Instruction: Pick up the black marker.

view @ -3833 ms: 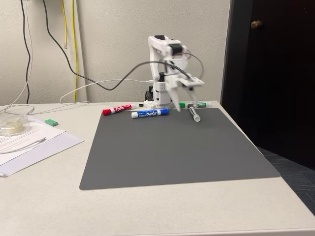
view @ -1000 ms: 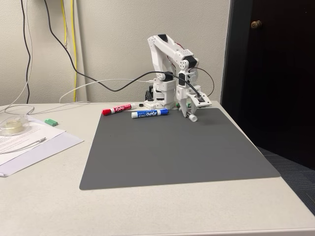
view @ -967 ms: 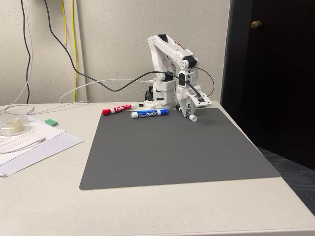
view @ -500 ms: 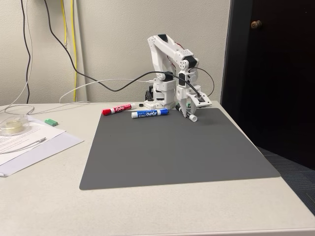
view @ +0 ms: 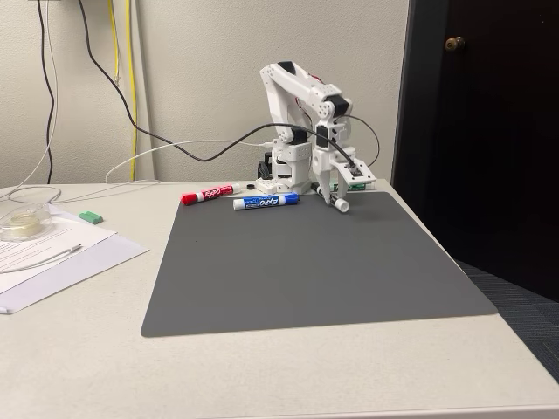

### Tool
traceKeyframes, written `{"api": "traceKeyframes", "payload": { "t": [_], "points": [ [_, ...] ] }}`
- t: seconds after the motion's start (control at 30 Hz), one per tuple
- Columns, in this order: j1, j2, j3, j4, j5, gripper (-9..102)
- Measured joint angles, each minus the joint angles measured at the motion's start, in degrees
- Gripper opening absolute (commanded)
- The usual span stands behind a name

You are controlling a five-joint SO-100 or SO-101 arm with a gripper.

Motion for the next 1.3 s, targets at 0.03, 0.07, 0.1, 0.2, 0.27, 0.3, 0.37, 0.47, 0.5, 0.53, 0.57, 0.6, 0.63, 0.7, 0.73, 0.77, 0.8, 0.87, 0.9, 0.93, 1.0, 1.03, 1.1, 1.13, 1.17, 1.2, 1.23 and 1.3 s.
{"api": "traceKeyframes", "payload": {
  "t": [0.03,0.07,0.1,0.2,0.27,0.3,0.37,0.47,0.5,0.53,0.57,0.6,0.63,0.7,0.73,0.77,0.8,0.87,0.9,0.93,1.0,1.03,1.1,1.13,1.17,1.2,1.23,1.3],
  "points": [
    [0.2,0.0,-1.5,1.8,0.0,0],
    [0.3,0.0,-2.9,2.7,0.0,0],
    [0.3,0.0,-4.0,3.1,0.0,0],
    [0.7,-0.7,-6.6,5.5,0.0,0],
    [1.5,-2.7,-11.3,7.1,0.2,1],
    [1.6,-4.2,-15.2,9.7,0.6,1],
    [1.6,-5.4,-17.9,9.7,0.9,1],
    [1.6,-8.6,-24.3,11.4,2.2,0],
    [1.6,-8.7,-25.3,12.3,2.5,0],
    [1.6,-9.8,-26.6,13.6,3.2,0],
    [2.1,-12.7,-31.6,14.8,4.7,0],
    [2.9,-13.9,-35.9,14.2,5.4,0],
    [4.0,-14.2,-39.1,14.6,6.3,0],
    [5.4,-14.8,-43.7,14.5,8.2,0],
    [5.8,-15.1,-44.6,13.6,8.7,0],
    [6.1,-15.1,-45.2,14.2,9.1,0],
    [6.2,-15.1,-46.1,13.5,9.5,0],
    [8.8,-15.2,-48.2,11.3,10.4,0],
    [10.4,-15.2,-49.0,10.7,10.8,0],
    [12.2,-15.2,-49.7,9.1,11.3,0],
    [13.8,-15.2,-50.4,8.2,12.7,0],
    [14.5,-15.2,-50.6,6.1,13.8,0],
    [15.8,-15.2,-50.9,4.7,14.9,0],
    [16.7,-15.2,-50.9,4.5,15.2,0],
    [17.3,-15.2,-50.9,3.3,16.3,0],
    [18.7,-15.2,-50.9,0.5,19.2,0],
    [20.1,-15.2,-51.0,-1.2,20.7,0],
    [23.3,-14.7,-51.0,-4.0,23.7,0]
  ]
}}
